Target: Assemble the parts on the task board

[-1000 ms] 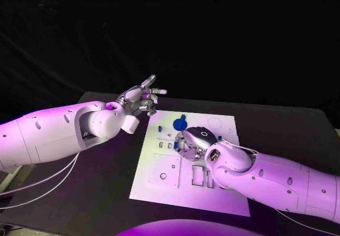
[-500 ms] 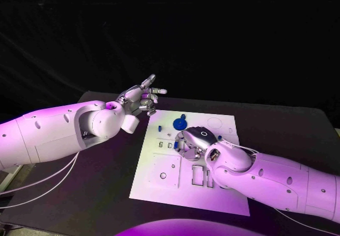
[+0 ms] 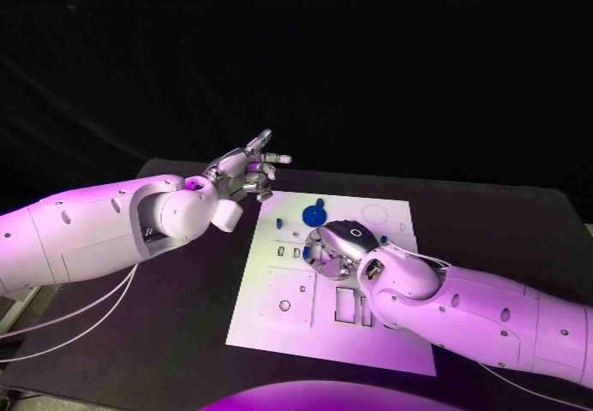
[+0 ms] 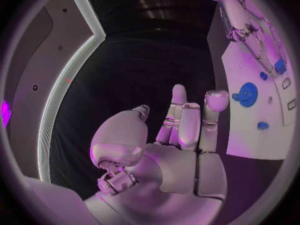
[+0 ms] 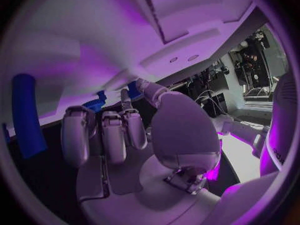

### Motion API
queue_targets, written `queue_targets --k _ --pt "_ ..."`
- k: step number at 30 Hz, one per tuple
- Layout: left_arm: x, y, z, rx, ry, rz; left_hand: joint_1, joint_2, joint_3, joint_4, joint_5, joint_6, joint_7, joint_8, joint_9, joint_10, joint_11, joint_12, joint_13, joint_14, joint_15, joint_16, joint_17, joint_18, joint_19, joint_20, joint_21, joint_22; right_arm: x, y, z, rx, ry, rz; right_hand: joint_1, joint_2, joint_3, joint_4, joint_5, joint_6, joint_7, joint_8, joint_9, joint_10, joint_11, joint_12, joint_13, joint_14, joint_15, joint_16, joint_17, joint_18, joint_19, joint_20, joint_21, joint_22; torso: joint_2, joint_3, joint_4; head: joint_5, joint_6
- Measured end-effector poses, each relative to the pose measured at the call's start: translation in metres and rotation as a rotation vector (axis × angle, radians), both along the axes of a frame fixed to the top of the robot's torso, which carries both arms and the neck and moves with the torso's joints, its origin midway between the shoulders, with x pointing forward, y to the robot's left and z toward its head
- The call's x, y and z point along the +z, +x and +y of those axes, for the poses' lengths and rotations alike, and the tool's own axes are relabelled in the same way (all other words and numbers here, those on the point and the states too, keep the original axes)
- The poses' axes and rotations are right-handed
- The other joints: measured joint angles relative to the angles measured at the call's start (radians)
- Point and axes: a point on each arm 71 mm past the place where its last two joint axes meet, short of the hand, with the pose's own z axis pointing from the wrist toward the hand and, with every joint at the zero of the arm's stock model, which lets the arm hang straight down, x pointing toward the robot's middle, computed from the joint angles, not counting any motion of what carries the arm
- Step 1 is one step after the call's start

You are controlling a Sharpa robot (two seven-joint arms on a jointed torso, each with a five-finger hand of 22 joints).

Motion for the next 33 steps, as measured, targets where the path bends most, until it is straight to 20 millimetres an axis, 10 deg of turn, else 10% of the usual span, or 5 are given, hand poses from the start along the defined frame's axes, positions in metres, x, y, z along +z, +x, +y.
queue_targets --k 33 --pt "0.0 -0.0003 -0.0005 -0.009 0.002 0.002 0.004 0.004 -0.003 -0.003 0.0 0.0 0.0 0.0 -0.001 0.0 0.0 0.0 -0.001 0.004 0.004 0.0 0.002 0.0 0.0 0.0 0.0 0.001 -0.0005 0.0005 -0.0006 -0.001 -0.006 0.0 -0.004 -0.014 -0.011 0.005 -0.004 -0.005 0.005 -0.006 -0.006 -0.007 0.007 -0.008 0.001 0.004 0.004 -0.004 0.0 0.0 0.0 0.0 -0.013 0.001 0.0 -0.0005 -0.0003 0.0 -0.005"
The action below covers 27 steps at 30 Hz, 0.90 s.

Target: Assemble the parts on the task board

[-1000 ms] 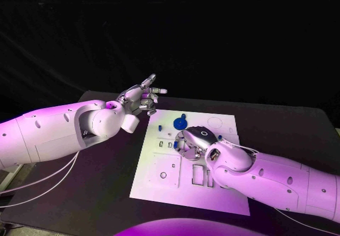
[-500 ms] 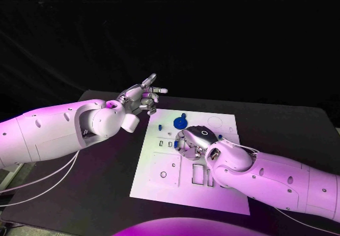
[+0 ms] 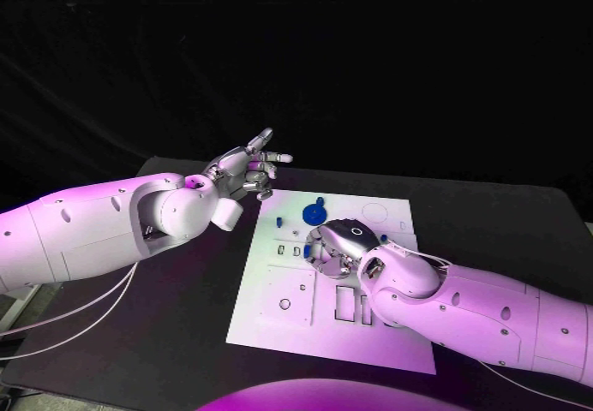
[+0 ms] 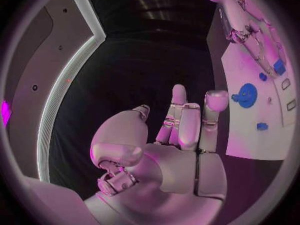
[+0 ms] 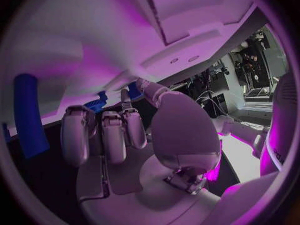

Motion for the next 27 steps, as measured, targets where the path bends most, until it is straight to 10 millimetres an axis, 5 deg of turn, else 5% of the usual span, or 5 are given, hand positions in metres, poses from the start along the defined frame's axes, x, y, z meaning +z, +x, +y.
queue_targets --k 15,19,27 --pt "-0.0001 0.0001 0.0 -0.002 0.002 0.0 0.0 0.0 -0.002 0.002 0.0 0.0 0.0 0.0 0.0 0.0 0.0 0.0 -0.001 0.0 0.0 0.002 0.0 0.0 0.002 0.002 0.003 0.002 0.0002 0.0 0.0 0.0 0.001 -0.001 -0.004 -0.004 -0.009 0.009 -0.004 -0.022 0.007 -0.013 -0.006 -0.014 0.005 -0.015 0.0 -0.004 0.004 -0.004 0.0 0.0 0.003 0.004 -0.011 0.0 0.001 0.0 0.0002 0.001 -0.002" --pt "-0.0001 0.0001 -0.0001 -0.002 0.002 0.0 0.0 0.0 -0.004 0.004 0.0 0.0 0.0 0.0 0.0 0.0 0.0 0.0 -0.002 0.0 0.0 0.004 0.0 0.0 0.004 0.004 0.004 0.003 0.0002 0.0002 -0.0002 -0.002 0.001 -0.002 -0.01 -0.01 -0.031 0.019 -0.041 -0.06 0.017 -0.033 -0.014 -0.028 0.013 -0.026 0.0 -0.005 0.013 -0.008 0.0 0.0 -0.004 0.011 -0.02 0.0 0.0 0.0 0.0002 0.001 -0.002" --pt "-0.0001 0.0002 0.0002 -0.003 0.003 -0.001 0.0 0.0 -0.004 0.004 0.0 0.0 0.0 0.0 0.0 0.0 0.0 0.0 -0.002 0.0 0.0 0.004 0.005 0.0 0.007 0.0 0.004 0.007 0.0014 -0.001 -0.0041 -0.009 0.011 -0.006 -0.013 -0.021 -0.097 0.047 -0.027 -0.1 0.029 -0.044 -0.019 -0.06 0.026 -0.052 0.0 -0.002 0.023 -0.012 0.0 0.0 -0.005 0.02 -0.031 0.0 0.0 0.0002 -0.0001 0.002 -0.002"
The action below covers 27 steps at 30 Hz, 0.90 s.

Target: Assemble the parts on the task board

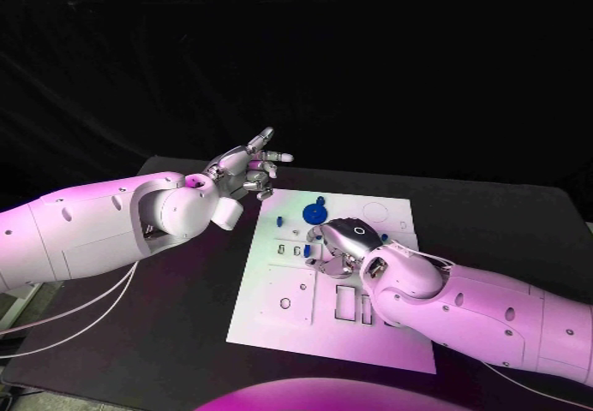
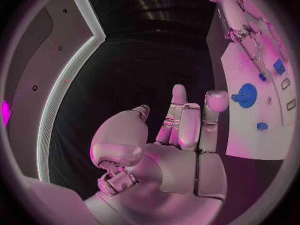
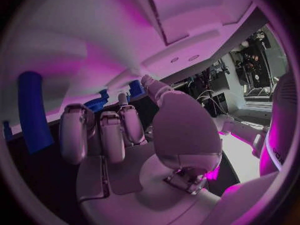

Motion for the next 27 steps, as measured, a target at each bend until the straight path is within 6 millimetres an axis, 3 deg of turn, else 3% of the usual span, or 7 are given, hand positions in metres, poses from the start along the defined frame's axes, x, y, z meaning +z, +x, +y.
queue_targets --k 10,12,14,17,22,25,27 --pt "0.0 0.001 0.002 -0.003 0.024 -0.011 0.037 -0.016 -0.011 -0.006 0.0 0.0 0.0 0.0 -0.002 0.0 0.0 -0.003 -0.006 0.0 0.0 0.004 0.002 0.0 0.004 0.004 0.005 0.002 0.014 -0.01 -0.015 -0.003 0.048 -0.014 0.027 0.003 -0.076 0.029 0.004 -0.011 0.004 -0.005 0.0 -0.005 0.005 -0.004 0.0 0.0 0.0 -0.004 0.001 0.0 -0.004 0.003 -0.01 0.0 -0.002 0.0008 -0.0022 -0.003 0.005" --pt "-0.001 0.002 0.003 -0.006 0.039 -0.017 0.084 -0.035 -0.014 -0.008 0.0 0.0 0.0 0.0 -0.004 0.0 0.0 -0.005 -0.011 0.001 -0.001 0.004 0.002 0.0 0.007 0.0 0.005 0.002 0.021 -0.009 -0.023 -0.009 0.064 -0.021 0.042 0.012 -0.093 0.037 0.016 -0.011 0.004 -0.005 0.0 -0.005 0.005 -0.004 0.0 0.0 0.0 -0.004 0.001 0.0 -0.009 0.009 -0.025 0.0 -0.003 0.0011 -0.0032 -0.005 0.008" --pt "-0.001 0.003 0.003 -0.013 0.066 -0.027 0.183 -0.086 -0.023 -0.027 0.0 0.0 0.0 0.0 -0.006 -0.006 0.0 -0.005 -0.018 0.002 -0.002 0.008 -0.002 0.0 0.007 0.0 0.005 0.001 0.032 -0.008 -0.033 -0.022 0.091 -0.019 0.056 0.014 -0.1 0.043 0.04 -0.01 0.003 0.003 0.003 -0.008 0.002 -0.004 0.0 0.0 0.0 -0.009 0.001 0.002 -0.011 0.011 -0.041 0.0 -0.005 0.0014 -0.004 -0.007 0.013" --pt "-0.002 0.004 0.003 -0.03 0.12 -0.043 0.26 -0.126 -0.028 -0.027 0.0 0.005 -0.004 0.005 -0.007 -0.022 -0.004 -0.026 -0.033 0.002 -0.002 0.001 -0.026 0.0 0.006 0.0 -0.008 -0.021 0.05 0.0 -0.051 -0.051 0.146 0.006 0.077 0.032 -0.101 0.043 0.081 0.002 -0.004 0.017 0.007 -0.015 -0.004 -0.005 0.0 0.0 0.0 -0.017 0.001 0.016 -0.028 0.009 -0.074 0.0 -0.009 0.0017 -0.0059 -0.009 0.019" --pt "-0.008 0.006 0.0 -0.082 0.275 -0.05 0.294 -0.147 -0.06 -0.004 0.0 0.078 -0.03 0.076 0.02 -0.028 -0.016 -0.054 -0.057 -0.015 -0.018 -0.026 -0.07 0.0 -0.022 -0.011 -0.039 -0.065 0.08 0.02 -0.091 -0.155 0.283 0.105 0.083 0.038 -0.088 0.061 0.127 0.042 -0.016 0.052 0.019 -0.021 -0.011 -0.008 0.0 0.0 0.0 -0.021 0.001 0.016 -0.038 0.005 -0.096 0.0 -0.017 0.0023 -0.0123 -0.011 0.03" --pt "-0.013 0.006 -0.003 -0.118 0.385 -0.039 0.25 -0.125 -0.107 -0.004 0.0 0.1 -0.055 0.175 0.085 0.0 -0.047 -0.047 -0.061 -0.007 -0.04 -0.028 -0.074 0.0 -0.009 -0.031 -0.042 -0.064 0.091 0.029 -0.114 -0.223 0.359 0.164 0.083 0.038 -0.09 0.069 0.132 0.06 -0.024 0.073 0.028 -0.025 -0.015 -0.008 0.0 -0.002 -0.003 -0.021 0.001 0.016 -0.039 0.003 -0.096 0.0 -0.022 0.0029 -0.016 -0.012 0.032" --pt "-0.016 0.007 -0.007 -0.15 0.457 -0.023 0.204 -0.101 -0.14 -0.002 0.0 0.09 -0.067 0.23 0.126 0.012 -0.058 -0.034 -0.06 0.014 -0.052 -0.001 -0.016 0.0 0.031 -0.043 -0.011 -0.007 0.095 0.033 -0.128 -0.263 0.402 0.198 0.08 0.035 -0.093 0.075 0.134 0.073 -0.029 0.091 0.037 -0.023 -0.024 -0.008 0.0 0.0 -0.011 -0.021 0.001 0.016 -0.034 -0.003 -0.096 0.0 -0.025 0.0035 -0.0183 -0.014 0.033"
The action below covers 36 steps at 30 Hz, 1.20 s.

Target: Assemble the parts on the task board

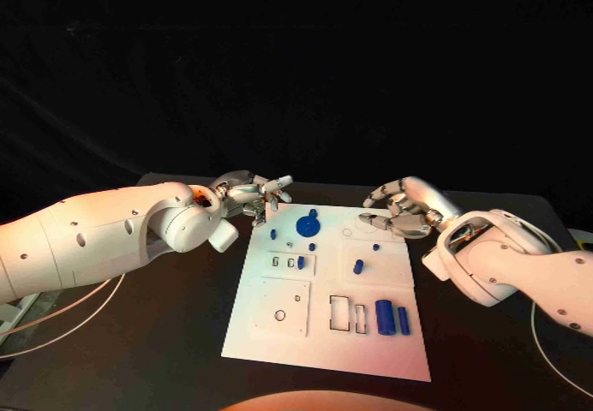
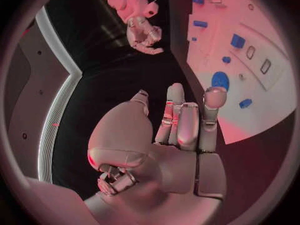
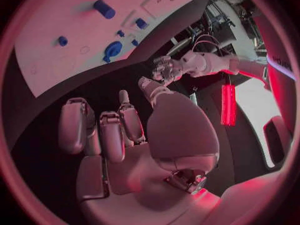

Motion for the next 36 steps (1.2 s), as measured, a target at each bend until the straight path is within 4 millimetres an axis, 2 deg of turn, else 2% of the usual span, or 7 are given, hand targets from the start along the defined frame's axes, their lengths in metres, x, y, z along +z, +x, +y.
queue_targets --k 6,9,18,30,33,34,36 --pt "0.0 0.003 -0.02 -0.122 0.223 0.053 0.028 0.04 -0.062 -0.001 -0.025 -0.047 -0.013 0.118 0.092 0.012 -0.012 0.017 0.005 0.016 -0.005 0.037 0.071 0.0 0.055 -0.007 0.059 0.092 0.003 0.007 -0.025 -0.075 0.107 0.085 0.0 0.0 0.007 0.007 0.009 0.007 -0.007 0.031 0.022 -0.028 -0.012 -0.037 -0.008 0.0 -0.007 -0.018 0.0 0.014 -0.018 -0.015 -0.046 0.0 -0.006 0.0028 -0.0052 -0.008 0.005" --pt "0.002 0.006 -0.033 -0.176 0.337 0.051 0.102 0.042 -0.059 -0.004 -0.021 -0.048 -0.019 0.124 0.099 0.021 -0.021 0.017 0.005 0.015 -0.013 0.037 0.077 0.0 0.058 -0.01 0.059 0.099 0.003 0.01 -0.036 -0.108 0.135 0.103 0.005 0.005 0.01 0.01 0.009 -0.002 -0.01 0.045 0.033 -0.065 -0.014 -0.08 -0.044 0.0 -0.008 -0.041 0.0 0.023 -0.043 -0.017 -0.099 0.0 -0.008 0.0041 -0.0058 -0.012 0.007" --pt "0.006 0.015 -0.059 -0.272 0.635 -0.007 0.104 0.042 -0.102 0.0 -0.021 -0.044 -0.033 0.168 0.146 0.046 -0.031 0.029 0.016 0.014 -0.02 0.073 0.102 -0.031 0.121 -0.026 0.125 0.202 0.003 0.019 -0.06 -0.182 0.154 0.112 0.009 0.001 0.029 0.007 0.039 -0.025 -0.008 0.065 0.051 -0.115 -0.014 -0.152 -0.121 0.0 -0.007 -0.07 0.0 0.039 -0.074 -0.019 -0.186 0.001 -0.01 0.0067 -0.0087 -0.006 0.006" --pt "-0.002 0.022 -0.077 -0.361 0.824 -0.016 0.115 0.072 -0.118 0.0 -0.011 -0.078 -0.031 0.168 0.171 0.046 -0.031 0.029 0.021 0.014 -0.02 0.068 0.102 -0.031 0.121 -0.026 0.12 0.188 0.002 0.023 -0.065 -0.201 0.151 0.113 0.015 -0.006 0.032 0.009 0.043 -0.048 -0.002 0.074 0.062 -0.151 -0.011 -0.202 -0.18 0.0 -0.007 -0.118 -0.046 0.054 -0.124 -0.016 -0.301 -0.001 -0.01 0.0061 -0.0074 0.005 -0.002" --pt "-0.004 0.023 -0.078 -0.378 0.849 -0.007 0.115 0.072 -0.119 0.0 -0.011 -0.084 -0.027 0.167 0.172 0.044 -0.029 0.029 0.022 0.014 -0.02 0.06 0.102 -0.032 0.106 -0.024 0.11 0.172 0.002 0.023 -0.065 -0.203 0.153 0.114 0.019 -0.01 0.041 0.011 0.043 -0.072 0.002 0.081 0.067 -0.209 -0.006 -0.26 -0.244 -0.022 -0.009 -0.201 -0.161 0.084 -0.187 -0.013 -0.445 -0.066 -0.01 0.006 -0.0076 0.007 -0.004" --pt "-0.004 0.023 -0.079 -0.384 0.856 -0.003 0.115 0.072 -0.126 0.0 -0.011 -0.094 -0.024 0.161 0.172 0.038 -0.023 0.029 0.022 0.014 -0.02 0.053 0.101 -0.032 0.096 -0.021 0.102 0.159 0.002 0.023 -0.065 -0.204 0.155 0.113 0.014 -0.014 0.05 0.013 0.043 -0.089 0.005 0.081 0.069 -0.285 -0.002 -0.348 -0.336 -0.07 -0.005 -0.289 -0.273 0.109 -0.248 -0.009 -0.58 -0.13 -0.01 0.0059 -0.0077 0.008 -0.004" --pt "-0.005 0.023 -0.08 -0.398 0.869 0.003 0.115 0.072 -0.133 -0.001 -0.011 -0.101 -0.019 0.155 0.172 0.033 -0.018 0.029 0.022 0.014 -0.02 0.049 0.098 -0.031 0.09 -0.021 0.097 0.15 0.002 0.024 -0.065 -0.206 0.163 0.113 0.019 -0.02 0.064 0.02 0.043 -0.117 0.015 0.081 0.07 -0.381 0.009 -0.472 -0.458 -0.193 0.005 -0.518 -0.53 0.117 -0.323 0.001 -0.734 -0.214 -0.01 0.0055 -0.0076 0.009 -0.004"
